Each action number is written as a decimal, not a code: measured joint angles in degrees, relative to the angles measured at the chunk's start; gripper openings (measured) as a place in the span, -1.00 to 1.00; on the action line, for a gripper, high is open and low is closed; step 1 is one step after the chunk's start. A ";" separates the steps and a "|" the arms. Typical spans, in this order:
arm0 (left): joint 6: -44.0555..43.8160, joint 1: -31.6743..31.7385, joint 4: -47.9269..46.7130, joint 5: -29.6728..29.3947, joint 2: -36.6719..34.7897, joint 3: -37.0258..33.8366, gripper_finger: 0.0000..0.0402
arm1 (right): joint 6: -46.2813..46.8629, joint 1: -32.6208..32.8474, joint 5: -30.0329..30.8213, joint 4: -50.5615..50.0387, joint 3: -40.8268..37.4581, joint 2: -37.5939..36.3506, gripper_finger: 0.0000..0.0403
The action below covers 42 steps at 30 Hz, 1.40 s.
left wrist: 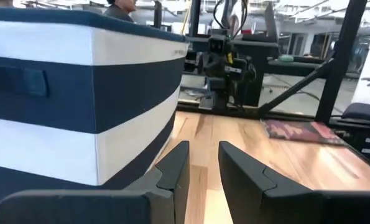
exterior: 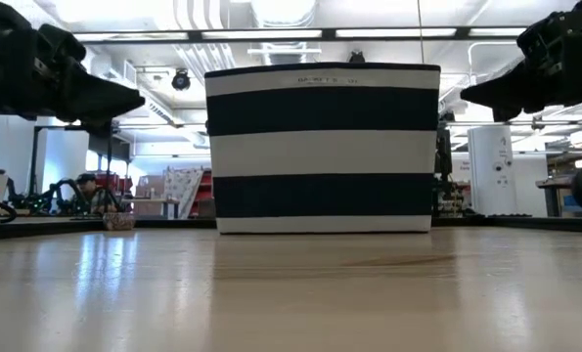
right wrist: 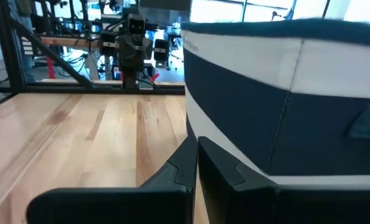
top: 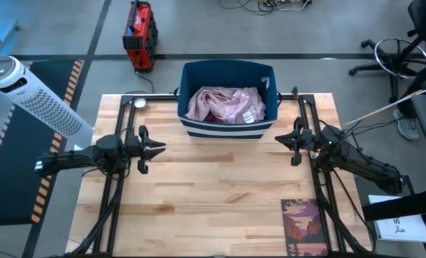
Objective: Sort clothes
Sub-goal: Return to Home Position
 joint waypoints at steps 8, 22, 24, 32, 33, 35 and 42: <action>1.10 0.00 0.09 -1.09 0.02 0.00 -0.63 | 3.24 0.66 5.44 10.68 -3.90 0.75 -1.00; 1.64 0.00 0.02 -2.70 0.11 -0.04 -0.63 | 3.63 12.22 11.47 9.15 -3.97 1.08 -1.00; 1.39 0.00 0.06 -2.72 0.02 -0.04 -0.63 | 4.30 14.19 11.54 7.34 -3.97 1.06 -1.00; 1.69 0.04 0.03 -3.98 0.02 -0.04 -0.63 | 2.89 18.25 15.58 5.94 -3.99 1.14 -1.00; 1.80 0.04 0.05 -3.99 0.04 -0.05 -0.63 | 2.95 18.25 15.56 5.94 -3.99 1.20 -1.00; 1.86 0.04 0.03 -3.97 0.07 -0.07 -0.63 | 3.55 18.26 15.54 5.92 -3.99 1.26 -1.00; 0.58 -0.04 -0.42 1.23 0.50 -0.07 -0.63 | 3.60 18.24 15.15 5.92 -4.03 1.26 -1.00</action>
